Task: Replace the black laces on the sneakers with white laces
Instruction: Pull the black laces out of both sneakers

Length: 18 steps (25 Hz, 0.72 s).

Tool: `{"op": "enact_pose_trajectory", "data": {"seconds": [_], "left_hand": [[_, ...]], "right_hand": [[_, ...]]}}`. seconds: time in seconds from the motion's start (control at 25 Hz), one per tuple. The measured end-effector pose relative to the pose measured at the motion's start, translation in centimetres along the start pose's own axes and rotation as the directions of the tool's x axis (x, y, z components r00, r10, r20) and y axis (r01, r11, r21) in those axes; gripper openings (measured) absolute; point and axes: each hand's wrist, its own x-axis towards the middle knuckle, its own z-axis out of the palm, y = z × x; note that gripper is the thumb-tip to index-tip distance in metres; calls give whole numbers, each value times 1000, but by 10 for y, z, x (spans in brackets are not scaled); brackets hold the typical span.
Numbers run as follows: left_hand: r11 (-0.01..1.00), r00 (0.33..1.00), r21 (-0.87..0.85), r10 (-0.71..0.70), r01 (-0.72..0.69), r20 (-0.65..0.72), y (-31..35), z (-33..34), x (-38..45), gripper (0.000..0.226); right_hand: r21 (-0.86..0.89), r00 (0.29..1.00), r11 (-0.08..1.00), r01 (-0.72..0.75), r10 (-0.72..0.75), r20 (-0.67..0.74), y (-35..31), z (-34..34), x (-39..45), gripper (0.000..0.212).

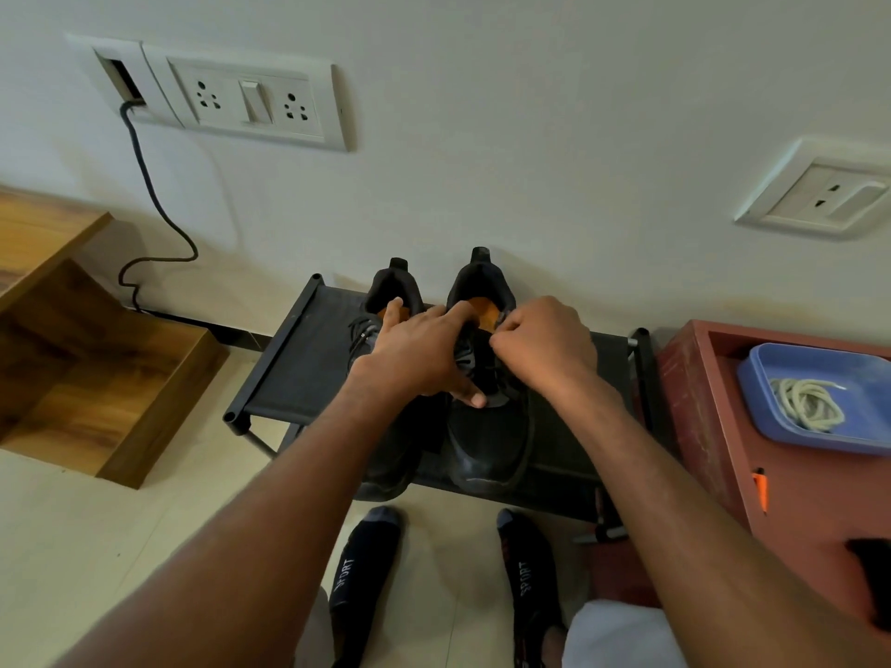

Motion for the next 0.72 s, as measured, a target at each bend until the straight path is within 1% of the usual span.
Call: {"op": "enact_pose_trajectory", "data": {"seconds": [0.08,0.12,0.16,0.24,0.28,0.32,0.36,0.4,0.44,0.48,0.52,0.56,0.6,0.64,0.68,0.72], "left_hand": [[1000,1000,13,7,-7,-1,2,3,0,107],[1000,1000,7,4,-4,2,3,4,0,109],[1000,1000,-8,-3,3,6,3,4,0,111],[999,1000,-40,-23,23,12,4,4,0,113],[998,999,-49,-31,31,10,5,4,0,113],[998,999,-57,-37,37,7,5,3,0,114],[997,999,-66,-41,41,5,6,3,-1,115],[996,999,-75,-42,42,4,6,3,-1,116],[996,999,-81,-42,42,3,7,3,-2,116],[996,999,-83,-42,42,3,8,3,-2,117],[995,999,-86,-43,43,5,9,3,-2,117],[995,999,-90,-42,42,7,9,3,-2,118],[995,999,-92,-40,40,3,8,3,-1,118],[995,999,-92,-38,37,-3,8,4,0,117],[995,999,-90,-35,35,-5,8,4,0,117],[996,999,-88,-34,33,-3,7,4,1,118]], "right_hand": [[-64,990,988,139,-139,-6,-4,3,-6,26],[-119,978,970,210,-210,8,-7,7,-9,28],[-179,968,951,252,-250,34,-8,11,-11,27],[-239,970,941,241,-227,84,-5,21,-9,24],[-240,976,947,215,-202,79,-2,23,-7,19],[-207,983,962,181,-175,47,0,22,-4,14],[-132,991,983,129,-131,-9,-1,19,-2,11],[-42,994,997,62,-66,-93,-2,13,-1,12],[29,979,1000,9,-3,-203,-4,6,-1,13],[39,947,999,3,9,-322,-5,-1,-1,9],[-16,911,999,38,-41,-411,-6,-7,-3,6],[-103,895,989,102,-137,-425,-7,-11,-4,15],[-181,910,965,189,-242,-338,-7,-12,-6,24],[-241,930,935,262,-311,-198,-8,-9,-9,29],[-287,944,909,303,-328,-44,-8,-1,-11,31],[-324,950,893,311,-302,81,-6,7,-12,32]]}}
